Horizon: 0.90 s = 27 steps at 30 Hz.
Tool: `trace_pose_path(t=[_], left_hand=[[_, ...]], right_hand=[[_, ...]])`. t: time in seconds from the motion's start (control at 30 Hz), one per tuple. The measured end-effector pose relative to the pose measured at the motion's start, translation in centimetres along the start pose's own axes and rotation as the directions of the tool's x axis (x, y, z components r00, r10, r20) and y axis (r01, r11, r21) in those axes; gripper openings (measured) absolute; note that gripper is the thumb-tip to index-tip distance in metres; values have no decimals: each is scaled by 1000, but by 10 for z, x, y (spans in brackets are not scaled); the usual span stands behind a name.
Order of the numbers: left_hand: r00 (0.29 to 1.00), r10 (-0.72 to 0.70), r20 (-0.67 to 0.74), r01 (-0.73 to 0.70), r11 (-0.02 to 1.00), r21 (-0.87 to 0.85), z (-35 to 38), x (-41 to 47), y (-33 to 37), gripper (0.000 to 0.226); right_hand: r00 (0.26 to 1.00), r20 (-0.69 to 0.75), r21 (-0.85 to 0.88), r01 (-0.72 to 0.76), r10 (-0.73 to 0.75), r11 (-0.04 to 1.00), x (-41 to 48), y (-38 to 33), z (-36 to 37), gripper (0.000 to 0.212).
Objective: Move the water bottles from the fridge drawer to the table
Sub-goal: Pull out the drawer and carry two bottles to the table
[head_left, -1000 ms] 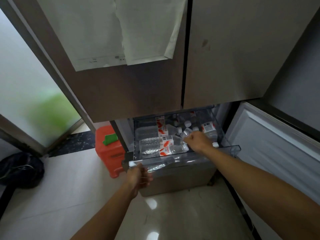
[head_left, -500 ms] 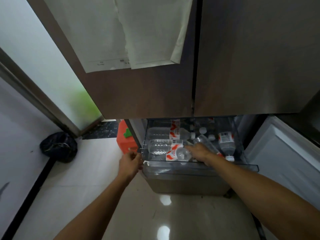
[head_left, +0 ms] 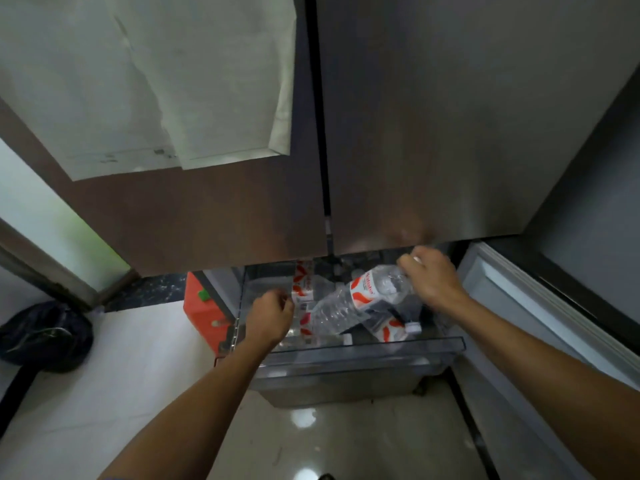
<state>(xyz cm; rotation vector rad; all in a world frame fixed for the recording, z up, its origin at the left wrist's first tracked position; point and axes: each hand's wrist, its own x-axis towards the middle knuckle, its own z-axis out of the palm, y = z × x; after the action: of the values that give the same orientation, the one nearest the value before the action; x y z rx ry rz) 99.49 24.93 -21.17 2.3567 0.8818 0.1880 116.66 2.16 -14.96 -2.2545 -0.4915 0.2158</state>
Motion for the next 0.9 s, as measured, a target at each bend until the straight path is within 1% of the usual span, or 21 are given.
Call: trace_pose_path(t=[0.07, 0.13, 0.2, 0.27, 0.33, 0.37, 0.5, 0.57, 0.67, 0.8, 0.9], left_hand=[[995, 56, 79, -61, 996, 64, 12, 11, 9, 15], [973, 111, 202, -151, 969, 198, 24, 18, 18, 15], [928, 204, 312, -309, 888, 340, 39, 24, 24, 22], [865, 290, 410, -462, 780, 422, 53, 27, 29, 37], [812, 295, 504, -546, 689, 477, 68, 31, 31, 52], [790, 281, 545, -573, 654, 493, 75, 32, 31, 56], [721, 277, 635, -661, 549, 511, 93, 33, 29, 55], [719, 269, 641, -670, 517, 533, 93, 33, 29, 57], [744, 290, 602, -657, 485, 578, 82, 31, 31, 57], [770, 426, 475, -637, 467, 613, 55, 20, 35, 60], [768, 518, 377, -628, 492, 603, 33, 9, 40, 55]], right_hand=[[998, -57, -23, -8, 7, 1000, -4, 7, -19, 30], [994, -110, -92, -17, 7, 996, -10, 17, -30, 28], [990, -139, -207, -18, -11, 978, -18, 29, -34, 26], [986, -165, -283, -19, -29, 959, -24, 40, -36, 25], [981, -195, -311, -38, -25, 950, -30, 48, -39, 30], [978, -209, -327, -47, -24, 944, -31, 51, -40, 31], [969, -246, -410, -66, -40, 910, -36, 54, -41, 44], [964, -254, -446, -47, -76, 894, -36, 51, -39, 45], [958, -249, -501, 0, -144, 865, -33, 44, -36, 41], [963, -208, -536, 36, -173, 843, -30, 37, -33, 29], [960, -132, -587, 126, -248, 800, -27, 28, -28, 37]])
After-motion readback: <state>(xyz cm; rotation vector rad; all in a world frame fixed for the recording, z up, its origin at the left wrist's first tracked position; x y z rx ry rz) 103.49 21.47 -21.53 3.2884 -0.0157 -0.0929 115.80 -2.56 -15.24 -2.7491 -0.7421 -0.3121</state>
